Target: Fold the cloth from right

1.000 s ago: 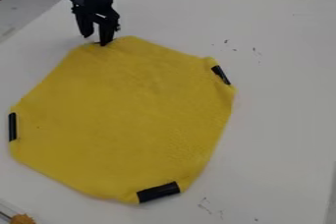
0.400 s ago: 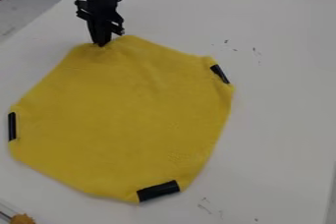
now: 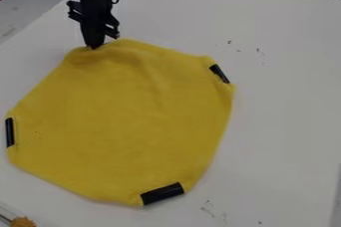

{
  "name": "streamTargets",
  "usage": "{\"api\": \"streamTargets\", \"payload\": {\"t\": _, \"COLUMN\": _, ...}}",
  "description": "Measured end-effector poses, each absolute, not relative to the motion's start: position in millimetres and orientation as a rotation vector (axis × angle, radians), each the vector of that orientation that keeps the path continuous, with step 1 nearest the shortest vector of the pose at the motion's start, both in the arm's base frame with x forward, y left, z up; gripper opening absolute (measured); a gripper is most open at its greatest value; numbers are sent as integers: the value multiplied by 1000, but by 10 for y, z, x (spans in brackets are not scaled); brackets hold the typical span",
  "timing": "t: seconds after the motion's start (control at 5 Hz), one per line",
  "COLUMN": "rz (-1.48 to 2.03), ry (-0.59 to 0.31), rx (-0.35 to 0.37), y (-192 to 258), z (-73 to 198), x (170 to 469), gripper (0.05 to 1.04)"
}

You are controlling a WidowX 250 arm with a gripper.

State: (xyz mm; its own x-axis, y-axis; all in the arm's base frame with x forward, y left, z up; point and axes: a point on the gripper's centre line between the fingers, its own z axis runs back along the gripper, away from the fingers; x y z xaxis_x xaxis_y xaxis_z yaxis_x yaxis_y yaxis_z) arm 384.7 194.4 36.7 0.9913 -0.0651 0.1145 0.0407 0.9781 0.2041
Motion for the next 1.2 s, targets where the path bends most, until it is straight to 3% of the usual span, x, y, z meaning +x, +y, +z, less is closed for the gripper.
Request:
{"api": "streamTargets", "payload": {"t": 0.2, "rz": -39, "ry": -199, "rx": 263, "y": 1774, "z": 668, "x": 3703, "gripper": 54}}
{"api": "streamTargets", "payload": {"t": 0.4, "rz": -21, "ry": -206, "rx": 250, "y": 1433, "z": 679, "x": 3429, "gripper": 54}}
{"api": "streamTargets", "payload": {"t": 0.8, "rz": 10, "ry": -165, "rx": 148, "y": 1002, "z": 263, "x": 2765, "gripper": 54}}
{"api": "streamTargets", "payload": {"t": 1.0, "rz": 24, "ry": -157, "rx": 133, "y": 883, "z": 164, "x": 2584, "gripper": 74}}
{"api": "streamTargets", "payload": {"t": 1.2, "rz": 33, "ry": -140, "rx": 118, "y": 837, "z": 148, "x": 2513, "gripper": 221}}
